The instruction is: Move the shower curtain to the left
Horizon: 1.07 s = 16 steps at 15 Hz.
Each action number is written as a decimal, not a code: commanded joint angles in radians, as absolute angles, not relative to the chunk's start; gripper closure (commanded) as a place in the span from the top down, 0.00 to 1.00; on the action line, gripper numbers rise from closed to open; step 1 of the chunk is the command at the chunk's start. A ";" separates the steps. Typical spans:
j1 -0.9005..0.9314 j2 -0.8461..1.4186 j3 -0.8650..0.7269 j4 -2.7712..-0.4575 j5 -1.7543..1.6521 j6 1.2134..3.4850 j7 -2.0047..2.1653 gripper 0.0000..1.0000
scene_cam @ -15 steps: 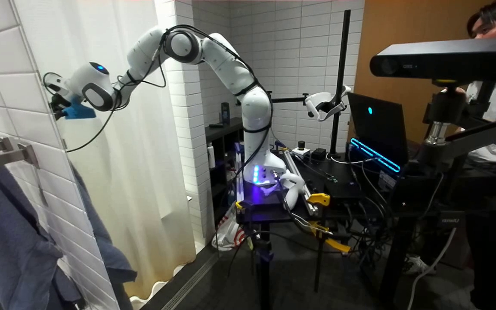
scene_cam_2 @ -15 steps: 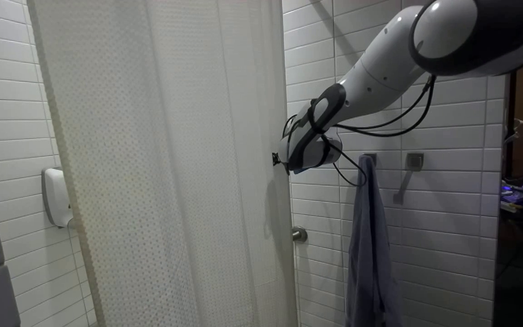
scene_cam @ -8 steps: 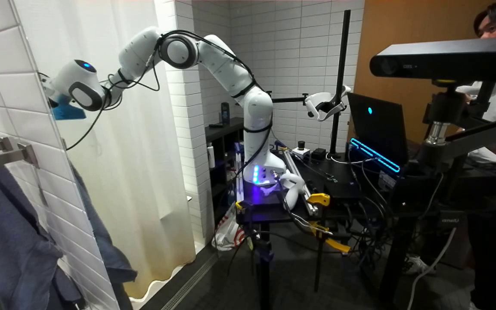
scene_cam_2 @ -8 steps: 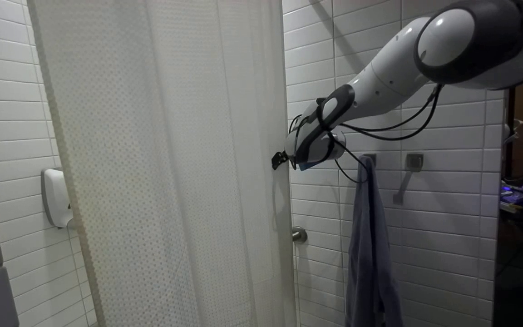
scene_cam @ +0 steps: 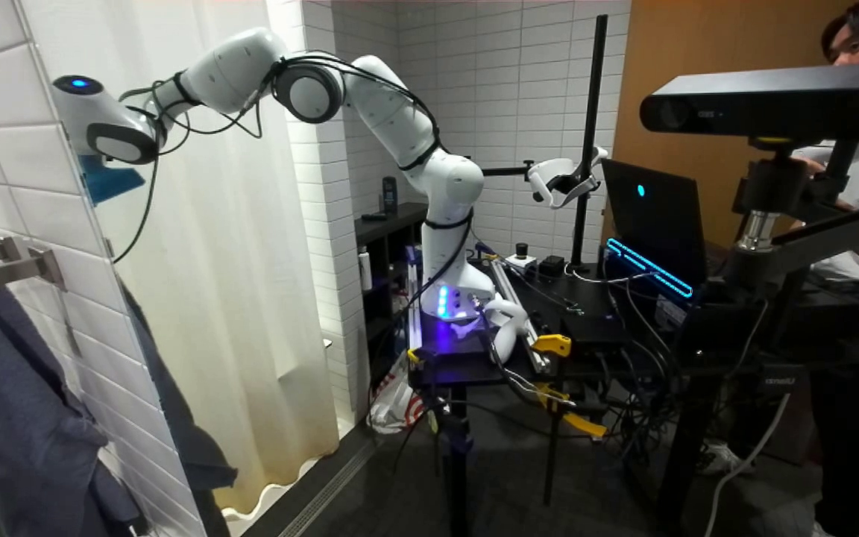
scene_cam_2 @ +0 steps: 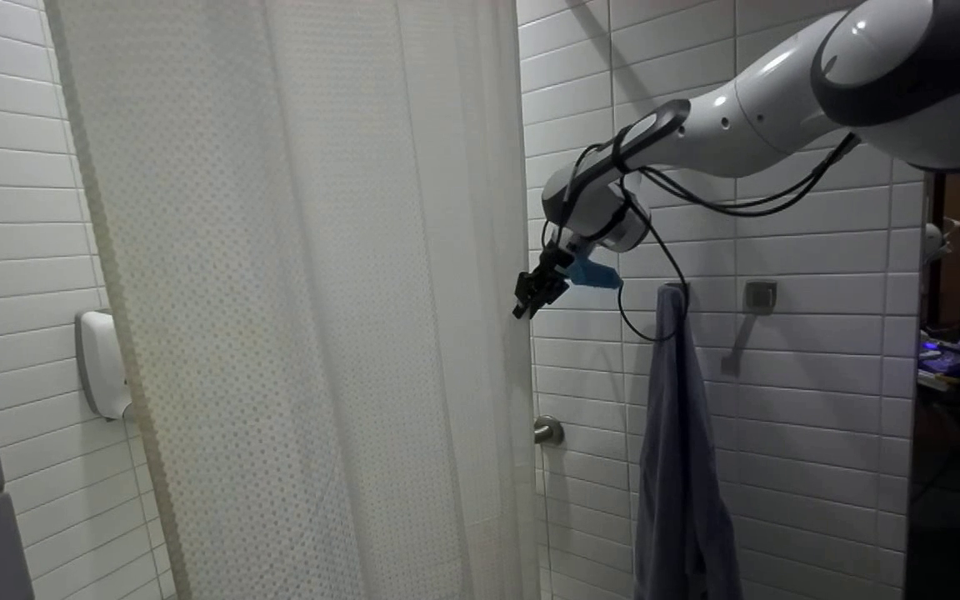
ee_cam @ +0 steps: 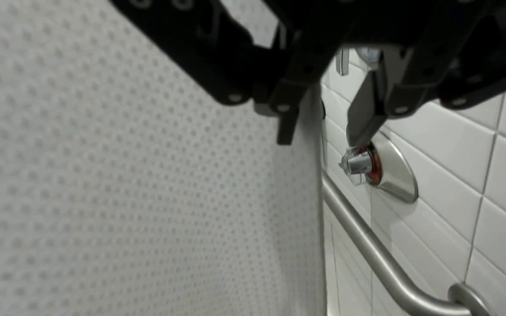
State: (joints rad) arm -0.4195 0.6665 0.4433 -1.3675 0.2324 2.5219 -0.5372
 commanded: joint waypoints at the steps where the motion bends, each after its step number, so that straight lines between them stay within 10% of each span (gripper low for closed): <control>1: -0.387 0.674 0.373 -1.287 0.309 2.345 -0.567 0.05; 16: -0.283 0.637 0.275 -1.228 0.386 2.000 -0.670 0.00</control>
State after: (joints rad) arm -0.3101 0.6600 0.3013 -1.2276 0.3505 2.0570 -0.6275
